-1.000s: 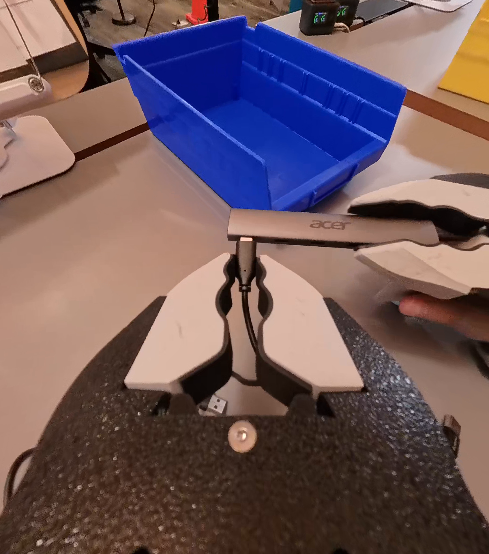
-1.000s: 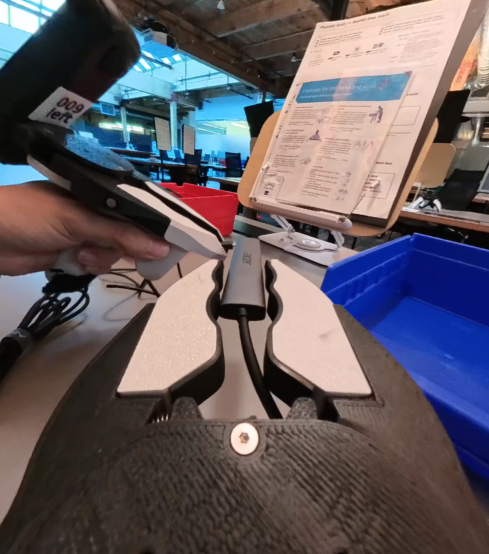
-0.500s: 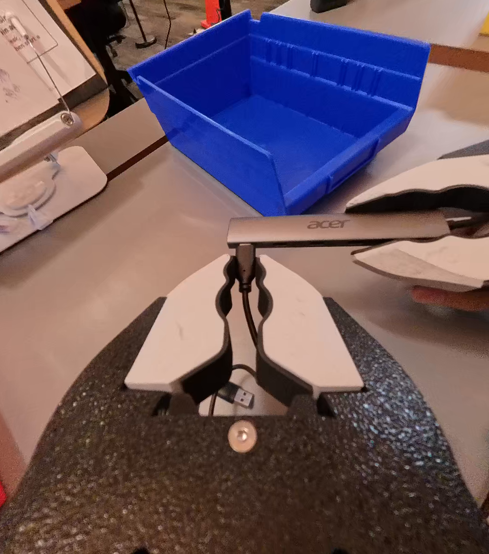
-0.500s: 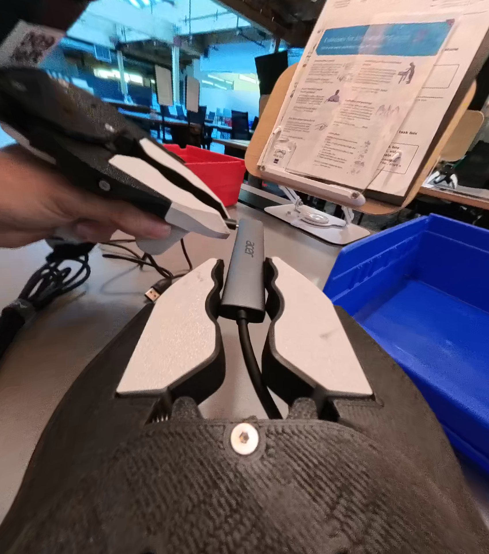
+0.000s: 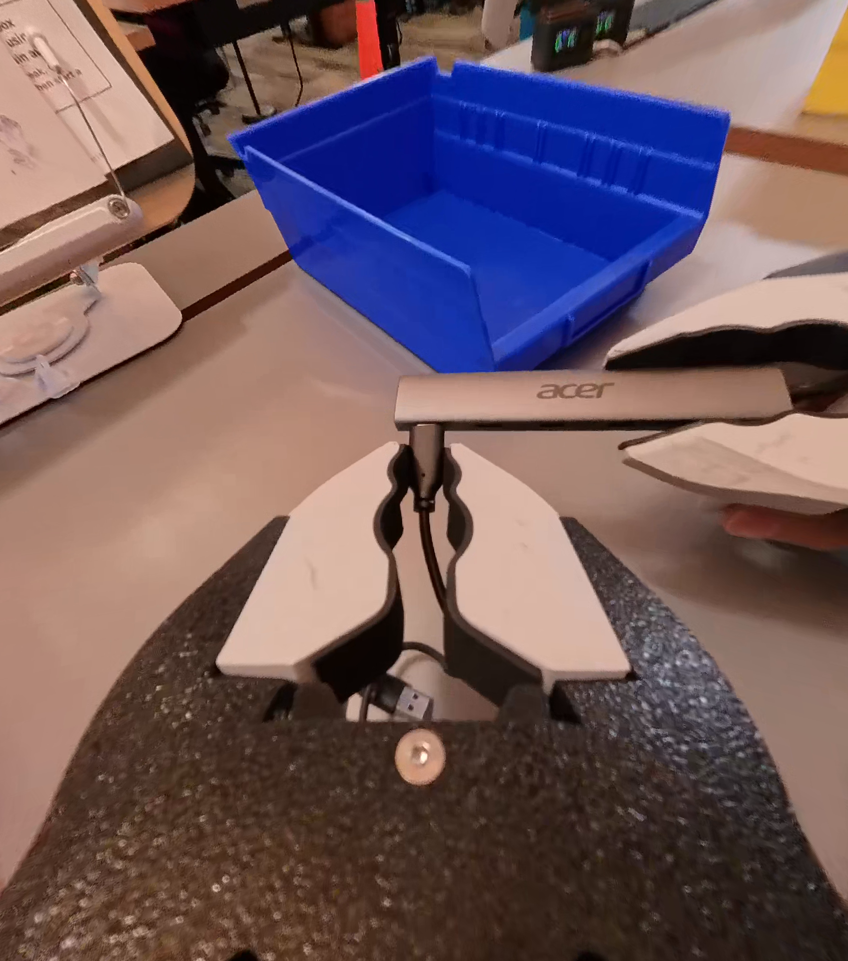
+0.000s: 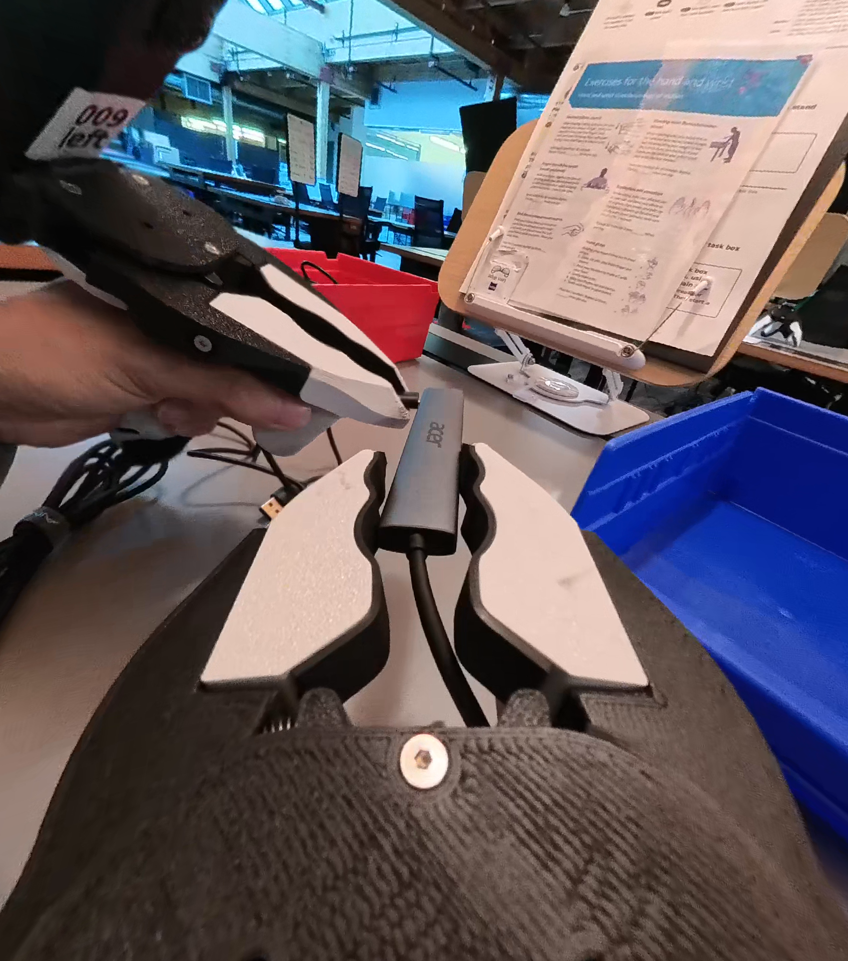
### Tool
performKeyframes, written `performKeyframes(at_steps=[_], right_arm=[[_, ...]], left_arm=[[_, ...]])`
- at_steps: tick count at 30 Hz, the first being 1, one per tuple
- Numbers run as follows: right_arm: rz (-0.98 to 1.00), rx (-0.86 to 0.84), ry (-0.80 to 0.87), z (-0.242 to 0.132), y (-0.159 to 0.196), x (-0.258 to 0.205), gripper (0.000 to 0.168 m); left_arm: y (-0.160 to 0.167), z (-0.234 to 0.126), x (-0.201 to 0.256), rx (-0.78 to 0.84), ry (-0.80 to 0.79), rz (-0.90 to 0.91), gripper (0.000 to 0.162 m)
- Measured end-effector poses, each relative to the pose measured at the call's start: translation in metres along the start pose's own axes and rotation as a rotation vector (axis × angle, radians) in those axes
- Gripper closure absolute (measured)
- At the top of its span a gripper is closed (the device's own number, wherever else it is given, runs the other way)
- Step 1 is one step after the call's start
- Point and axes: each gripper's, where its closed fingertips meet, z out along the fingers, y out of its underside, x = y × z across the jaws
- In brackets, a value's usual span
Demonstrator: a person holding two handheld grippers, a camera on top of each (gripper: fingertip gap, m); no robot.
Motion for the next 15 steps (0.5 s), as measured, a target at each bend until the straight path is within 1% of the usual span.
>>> performKeyframes(at_steps=[2, 4, 7, 11, 15], right_arm=[[0.0, 0.008, 0.006, 0.0, -0.001, 0.001, 0.139], [-0.002, 0.021, 0.005, -0.001, -0.003, 0.001, 0.139], [-0.007, 0.062, 0.01, -0.004, -0.007, 0.003, 0.14], [0.001, 0.137, 0.022, -0.01, -0.015, 0.008, 0.142], [-0.027, 0.162, 0.037, -0.012, -0.017, 0.009, 0.142]], left_arm=[[-0.002, 0.001, 0.0, 0.02, 0.0, -0.01, 0.151], [-0.002, 0.001, 0.001, 0.028, -0.012, 0.032, 0.151], [-0.01, -0.003, 0.002, 0.102, -0.02, 0.061, 0.15], [-0.024, -0.01, 0.006, 0.203, -0.045, 0.158, 0.15], [-0.029, -0.011, 0.009, 0.22, -0.064, 0.19, 0.15]])
